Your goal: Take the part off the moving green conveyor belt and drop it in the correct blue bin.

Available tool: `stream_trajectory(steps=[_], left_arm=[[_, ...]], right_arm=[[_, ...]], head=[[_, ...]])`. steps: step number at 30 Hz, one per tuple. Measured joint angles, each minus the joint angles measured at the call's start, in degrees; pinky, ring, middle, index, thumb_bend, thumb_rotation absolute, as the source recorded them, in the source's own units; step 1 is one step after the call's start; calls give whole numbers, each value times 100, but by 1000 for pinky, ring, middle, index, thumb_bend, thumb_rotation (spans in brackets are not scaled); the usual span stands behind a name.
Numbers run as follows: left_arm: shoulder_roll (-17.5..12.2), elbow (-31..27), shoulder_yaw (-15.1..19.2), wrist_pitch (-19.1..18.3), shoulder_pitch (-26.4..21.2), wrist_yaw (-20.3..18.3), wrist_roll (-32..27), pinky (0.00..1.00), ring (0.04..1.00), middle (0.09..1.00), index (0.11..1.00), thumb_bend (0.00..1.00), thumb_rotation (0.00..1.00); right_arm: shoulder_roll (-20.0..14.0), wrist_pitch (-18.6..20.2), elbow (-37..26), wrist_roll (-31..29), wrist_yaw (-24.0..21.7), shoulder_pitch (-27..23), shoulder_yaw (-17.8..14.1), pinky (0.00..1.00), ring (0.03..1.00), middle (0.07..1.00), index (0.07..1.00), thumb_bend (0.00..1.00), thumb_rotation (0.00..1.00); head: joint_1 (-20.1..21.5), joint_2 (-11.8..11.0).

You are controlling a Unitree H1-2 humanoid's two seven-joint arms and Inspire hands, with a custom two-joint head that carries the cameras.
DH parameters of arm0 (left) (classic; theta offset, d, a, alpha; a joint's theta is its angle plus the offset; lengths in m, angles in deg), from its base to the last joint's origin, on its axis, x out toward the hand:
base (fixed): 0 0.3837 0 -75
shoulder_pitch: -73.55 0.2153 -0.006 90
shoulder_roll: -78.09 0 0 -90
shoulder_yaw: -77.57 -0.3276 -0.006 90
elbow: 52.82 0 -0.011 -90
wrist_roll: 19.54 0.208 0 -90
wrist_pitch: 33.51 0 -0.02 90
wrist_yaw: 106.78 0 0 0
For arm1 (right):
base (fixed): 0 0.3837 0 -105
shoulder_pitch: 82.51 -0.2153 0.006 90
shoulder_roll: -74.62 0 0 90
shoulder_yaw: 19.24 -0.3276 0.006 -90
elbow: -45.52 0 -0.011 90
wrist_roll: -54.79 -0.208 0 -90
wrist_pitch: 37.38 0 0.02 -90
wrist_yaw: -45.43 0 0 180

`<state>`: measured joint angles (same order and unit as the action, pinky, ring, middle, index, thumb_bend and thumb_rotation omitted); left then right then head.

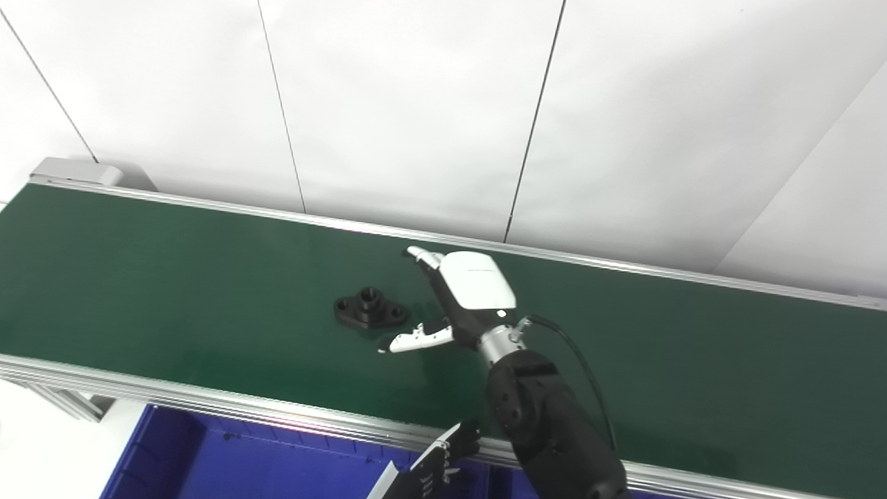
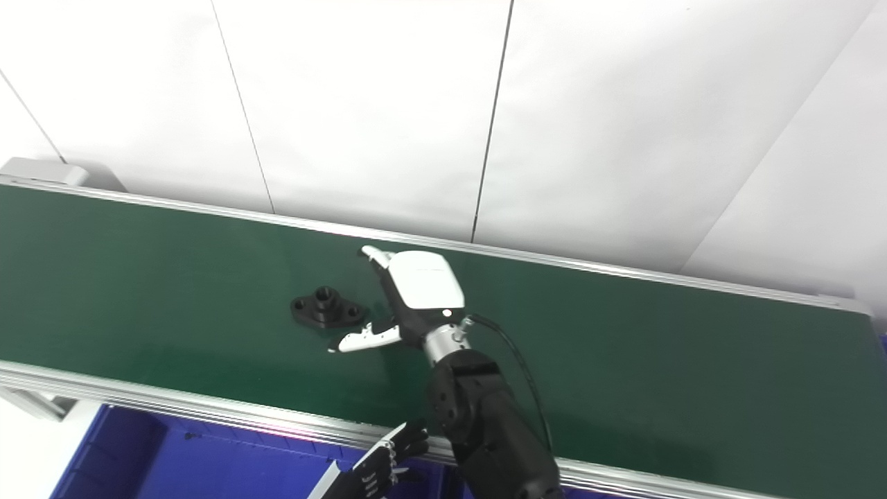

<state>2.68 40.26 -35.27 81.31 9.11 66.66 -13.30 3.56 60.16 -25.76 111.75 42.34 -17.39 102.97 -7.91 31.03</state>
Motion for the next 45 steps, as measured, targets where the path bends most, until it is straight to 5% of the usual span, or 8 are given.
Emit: stream_trajectory(steps=[16, 18, 22, 39, 45], left_arm=[[-45, -48, -85, 0, 4, 89, 69, 758, 901, 931, 919, 928, 647], [-52, -79, -95, 0, 9, 116, 169, 757, 905, 939, 927, 924, 653], [-63, -141, -110, 0, 27, 118, 215, 758, 906, 945, 930, 934, 657], [-68, -223, -113, 0, 61, 144, 303, 743, 902, 940, 918, 926, 614], [-68, -259, -113, -1, 107, 133, 218, 815, 944, 957, 930, 943, 616]], right_arm=[[47, 252, 712, 110, 112, -304, 376, 407, 521, 641, 738, 875, 577], [31, 251, 794, 100, 161, -361, 395, 307, 397, 504, 680, 795, 494], [20, 250, 988, 65, 265, -435, 429, 135, 186, 275, 504, 532, 155], [-98, 319, 947, 74, 583, -479, 695, 78, 138, 221, 485, 514, 113], [-131, 329, 858, 74, 611, -415, 682, 87, 145, 225, 480, 514, 115]], head=[[-105, 96], [-114, 105], [-114, 132], [-97, 229], [-27, 281]])
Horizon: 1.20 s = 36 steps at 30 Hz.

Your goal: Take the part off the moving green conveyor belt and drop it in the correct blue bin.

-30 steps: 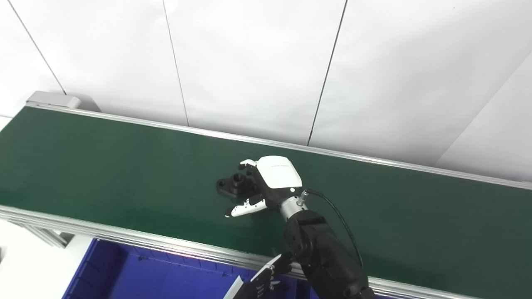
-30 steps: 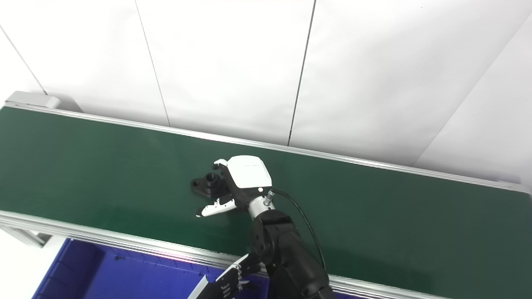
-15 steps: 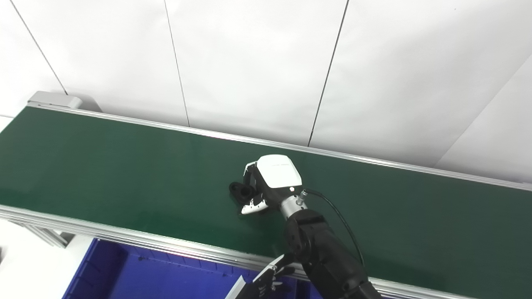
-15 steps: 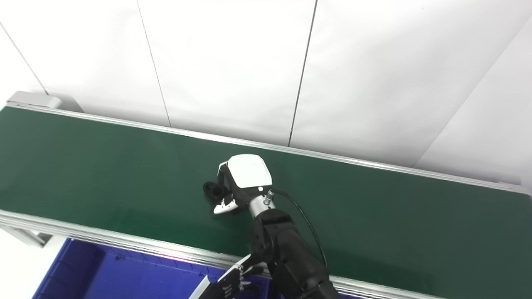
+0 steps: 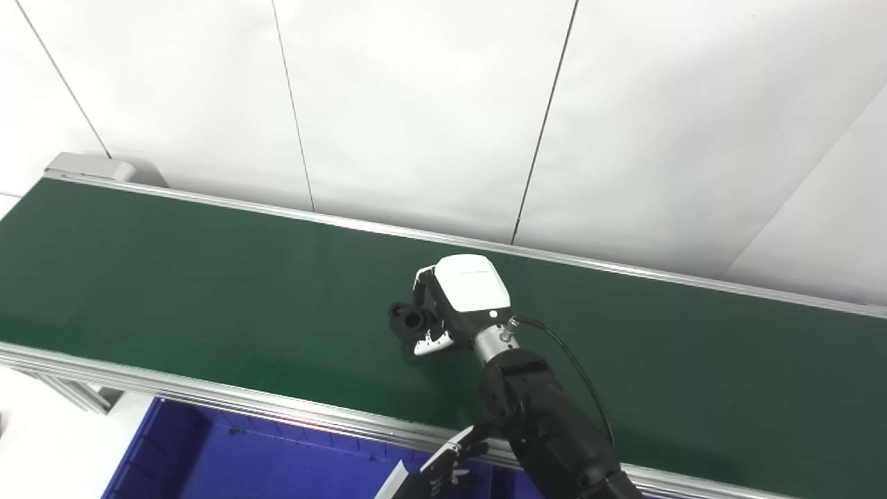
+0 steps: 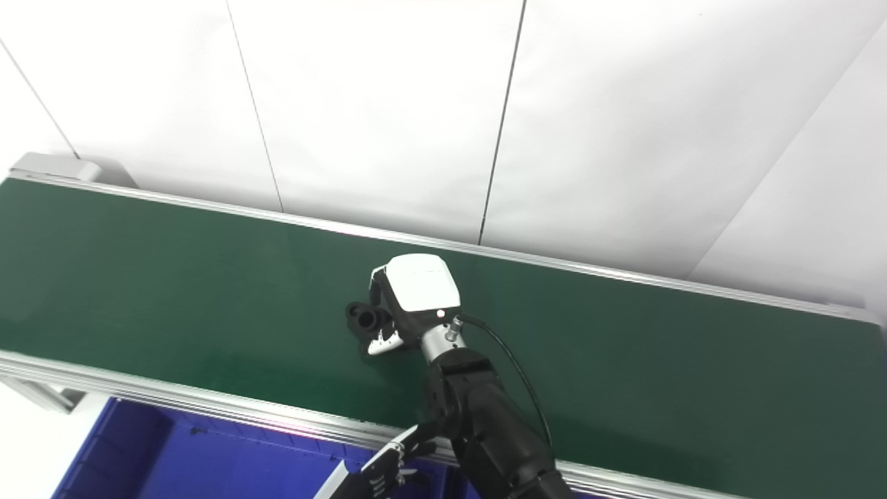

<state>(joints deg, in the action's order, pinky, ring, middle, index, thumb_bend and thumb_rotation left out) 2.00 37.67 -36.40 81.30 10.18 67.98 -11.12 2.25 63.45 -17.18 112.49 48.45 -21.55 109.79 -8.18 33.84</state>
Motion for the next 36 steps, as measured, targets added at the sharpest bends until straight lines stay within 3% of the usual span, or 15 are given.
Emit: stream_trajectory(steps=[9, 18, 20, 23, 25, 29, 31, 32, 34, 36], left_arm=[[-5, -139, -2, -69, 59, -92, -262, 857, 964, 960, 949, 968, 595], [-10, -275, 2, -194, 96, -237, -480, 847, 955, 972, 961, 956, 579], [-16, -309, 1, -190, 97, -260, -499, 847, 951, 972, 962, 936, 575], [-19, -315, 10, -75, 96, -294, -669, 856, 948, 972, 969, 925, 560], [-22, -350, 19, -49, 95, -325, -817, 877, 963, 984, 985, 935, 559], [-145, -562, 68, -77, 109, -438, -993, 917, 978, 992, 999, 956, 583], [-268, -729, 115, -128, 121, -493, -1123, 983, 997, 998, 1000, 966, 625], [-333, -819, 148, -208, 130, -515, -1191, 987, 998, 998, 1000, 967, 628], [-439, -988, 194, -385, 143, -539, -1312, 997, 1000, 1000, 1000, 979, 662], [-518, -1205, 292, -550, 178, -543, -1389, 1000, 1000, 1000, 1000, 959, 715]], right_arm=[[-244, 1, -863, -129, -48, 577, -141, 103, 158, 242, 488, 506, 136], [-559, 38, -2452, -86, -726, 985, -372, 139, 195, 289, 489, 501, 144], [-577, 81, -2741, -38, -920, 998, -436, 142, 200, 298, 489, 503, 143], [-587, 230, -3258, 112, -1218, 1084, -519, 139, 199, 297, 488, 507, 137], [-586, 319, -3528, 250, -1434, 1099, -554, 131, 191, 287, 487, 509, 135], [-523, 602, -3952, 512, -1954, 1103, -635, 115, 174, 268, 487, 509, 134], [-473, 633, -4170, 658, -2179, 1109, -660, 102, 160, 248, 486, 510, 132], [-441, 636, -4315, 718, -2283, 1115, -667, 101, 159, 247, 486, 510, 132], [-353, 652, -4472, 885, -2418, 1132, -691, 96, 153, 241, 486, 511, 130], [-234, 735, -4690, 1076, -2687, 1205, -725, 97, 154, 244, 487, 511, 128]], head=[[281, 88], [607, 246], [913, 412], [1063, 475], [1440, 667], [1670, 756], [2238, 931], [2242, 932], [2792, 1106], [3066, 1230]])
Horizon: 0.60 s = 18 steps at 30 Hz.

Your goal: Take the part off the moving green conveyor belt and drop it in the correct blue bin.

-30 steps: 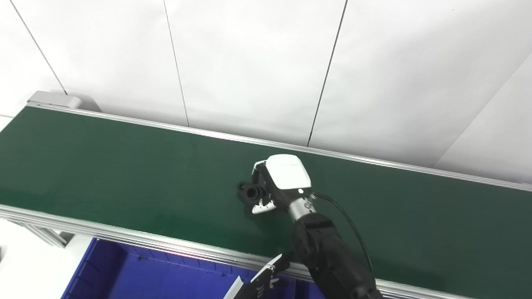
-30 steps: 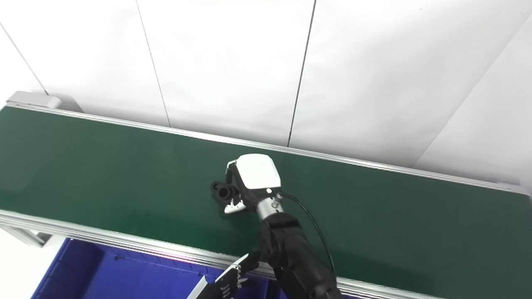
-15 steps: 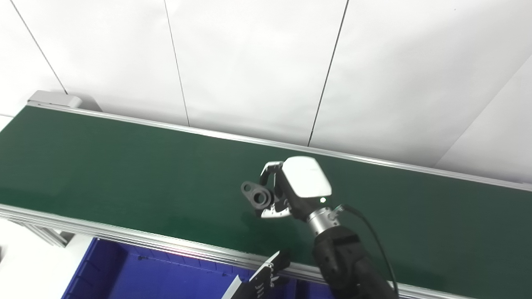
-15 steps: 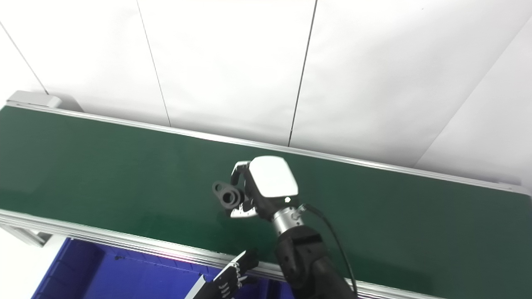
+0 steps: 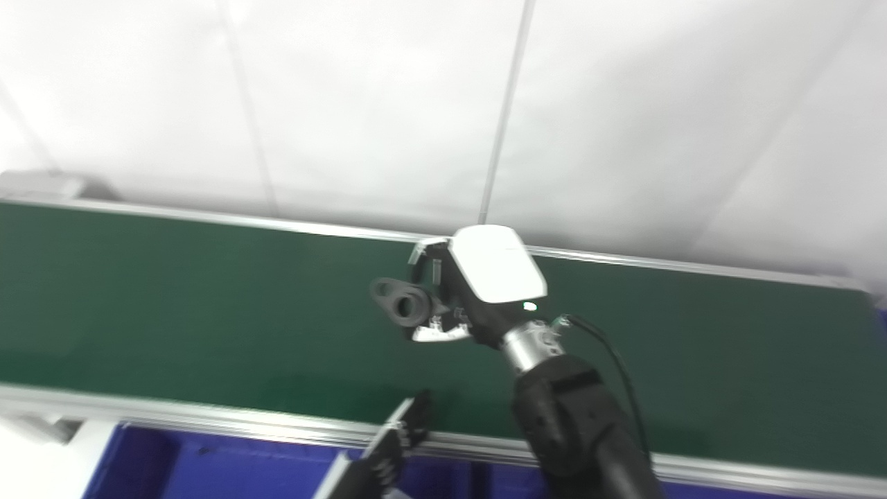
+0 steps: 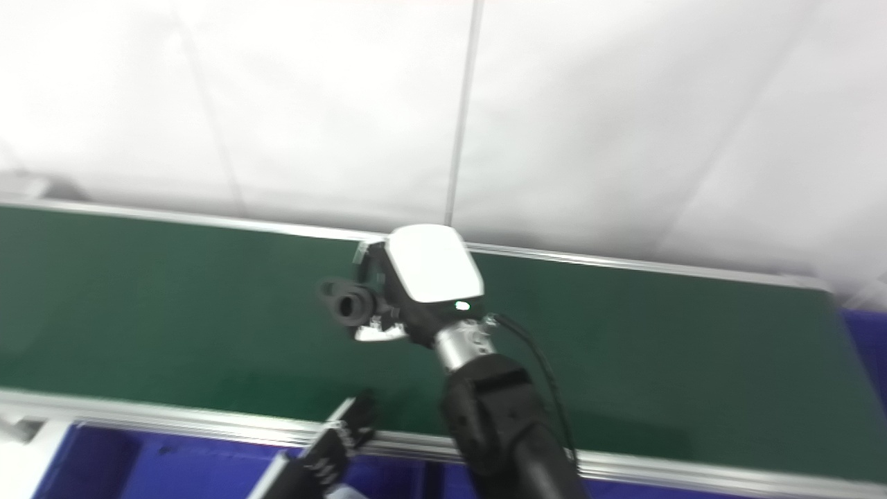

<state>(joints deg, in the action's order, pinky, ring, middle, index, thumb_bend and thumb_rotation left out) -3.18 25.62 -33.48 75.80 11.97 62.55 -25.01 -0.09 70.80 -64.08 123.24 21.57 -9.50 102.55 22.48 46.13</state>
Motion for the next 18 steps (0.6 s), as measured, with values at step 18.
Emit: stream_trajectory(steps=[18], left_arm=[[-403, -223, 570, -191, -68, -229, -525, 984, 984, 1000, 1000, 868, 753]], right_arm=[[-296, -37, -1969, 835, -992, 2786, -847, 107, 165, 254, 486, 509, 134]], head=[[749, 291]])
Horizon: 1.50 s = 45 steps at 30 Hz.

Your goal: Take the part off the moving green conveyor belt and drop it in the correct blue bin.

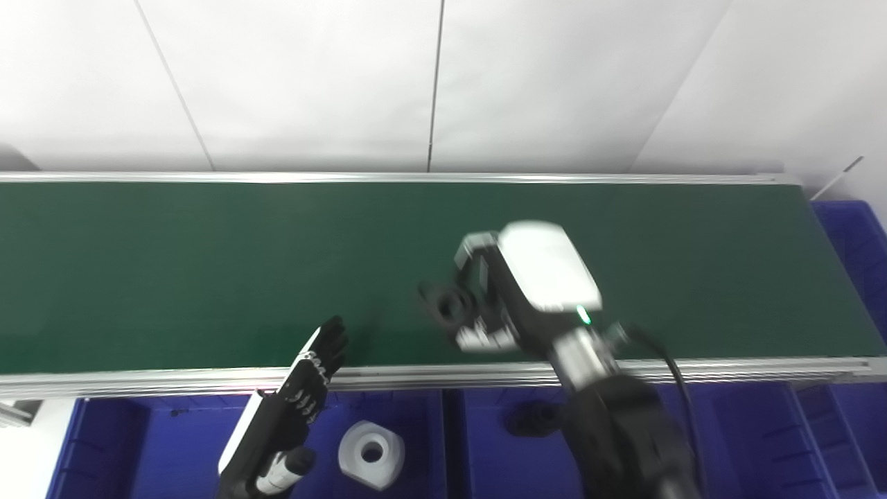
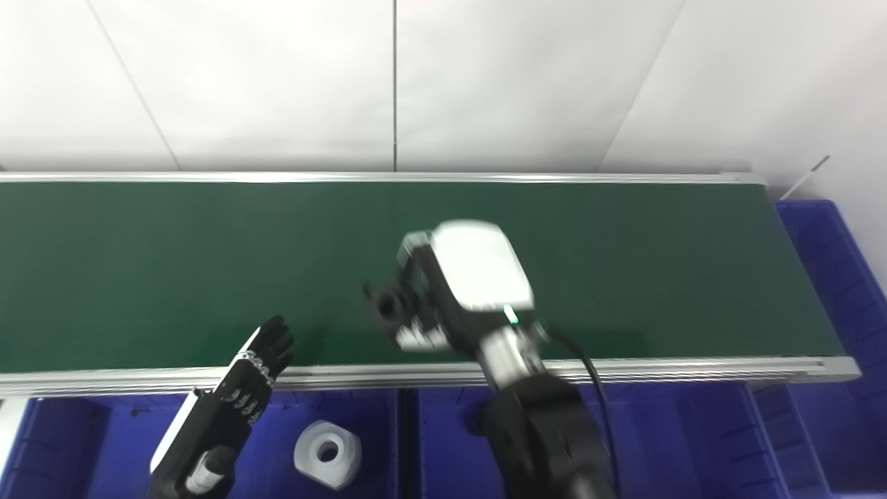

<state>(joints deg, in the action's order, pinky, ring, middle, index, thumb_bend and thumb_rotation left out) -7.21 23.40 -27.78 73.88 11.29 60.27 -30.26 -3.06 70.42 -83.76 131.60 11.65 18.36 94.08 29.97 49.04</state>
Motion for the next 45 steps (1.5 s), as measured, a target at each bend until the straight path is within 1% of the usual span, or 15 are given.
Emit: stream_trajectory(steps=[6, 11, 13, 15, 20, 26, 28, 29, 31, 32, 33, 37, 38, 41, 45], left_arm=[[-122, 0, 54, -90, -58, -180, -22, 994, 985, 1000, 1000, 868, 754], [-149, 2, 121, -267, -71, -226, -22, 989, 989, 1000, 1000, 861, 747], [-57, 473, 108, 85, -283, -292, -7, 984, 989, 1000, 1000, 854, 742], [105, 1453, 129, 389, -575, -326, -15, 997, 998, 1000, 1000, 940, 797], [-50, 452, 119, 136, -418, -485, -83, 1000, 998, 1000, 1000, 945, 806], [-290, 115, 263, -302, -252, -498, -271, 990, 993, 1000, 1000, 870, 773], [-296, 35, 283, -360, -232, -499, -273, 989, 991, 1000, 1000, 861, 767], [-295, 29, 293, -384, -232, -501, -287, 991, 992, 1000, 1000, 857, 758], [-296, 23, 311, -445, -232, -507, -371, 993, 993, 1000, 1000, 854, 755], [-299, 2, 322, -473, -229, -515, -374, 989, 990, 1000, 1000, 861, 758], [-301, -27, 325, -486, -229, -522, -378, 991, 990, 1000, 1000, 865, 758], [-301, -174, 343, -607, -237, -550, -387, 986, 984, 1000, 1000, 873, 760], [-301, -175, 349, -638, -236, -550, -384, 985, 985, 1000, 1000, 873, 758], [-298, -175, 360, -668, -227, -551, -383, 985, 987, 1000, 1000, 867, 752], [-296, -175, 365, -669, -227, -554, -383, 987, 988, 1000, 1000, 870, 752]], right_arm=[[-18, -306, -167, 4, 540, 848, -183, 97, 162, 259, 487, 508, 129], [-118, -442, -351, -14, 667, 1361, -523, 118, 185, 288, 488, 504, 138], [-146, -483, -488, -7, 702, 1470, -633, 116, 183, 283, 488, 504, 138], [-147, -544, -520, 17, 710, 1528, -692, 111, 177, 273, 487, 505, 137], [-38, -800, -688, 281, 711, 1689, -717, 99, 161, 250, 487, 506, 135], [107, -1004, -710, 766, 701, 1909, -846, 86, 149, 238, 486, 508, 134], [170, -1076, -747, 877, 646, 1971, -925, 133, 210, 317, 487, 510, 146], [217, -1101, -803, 978, 554, 1995, -968, 214, 302, 413, 544, 669, 312], [325, -1178, -929, 1204, 397, 2045, -1039, 339, 433, 549, 634, 862, 520], [386, -1244, -988, 1397, 289, 2079, -1066, 445, 538, 639, 701, 949, 635], [426, -1343, -1028, 1546, 238, 2120, -1092, 515, 601, 690, 734, 979, 695], [596, -1702, -1141, 1973, -139, 2235, -1135, 649, 704, 771, 774, 1000, 789], [645, -1776, -1144, 2043, -201, 2237, -1148, 750, 760, 808, 791, 1000, 819], [785, -1897, -1180, 2147, -306, 2266, -1187, 873, 828, 855, 814, 1000, 855], [900, -2098, -1230, 2236, -426, 2280, -1247, 921, 853, 871, 824, 1000, 866]], head=[[184, 26], [325, 79], [360, 79], [500, 123], [624, 167], [677, 228], [677, 237], [677, 237], [686, 264], [703, 290], [703, 290], [686, 308], [686, 308], [651, 316], [607, 325]])
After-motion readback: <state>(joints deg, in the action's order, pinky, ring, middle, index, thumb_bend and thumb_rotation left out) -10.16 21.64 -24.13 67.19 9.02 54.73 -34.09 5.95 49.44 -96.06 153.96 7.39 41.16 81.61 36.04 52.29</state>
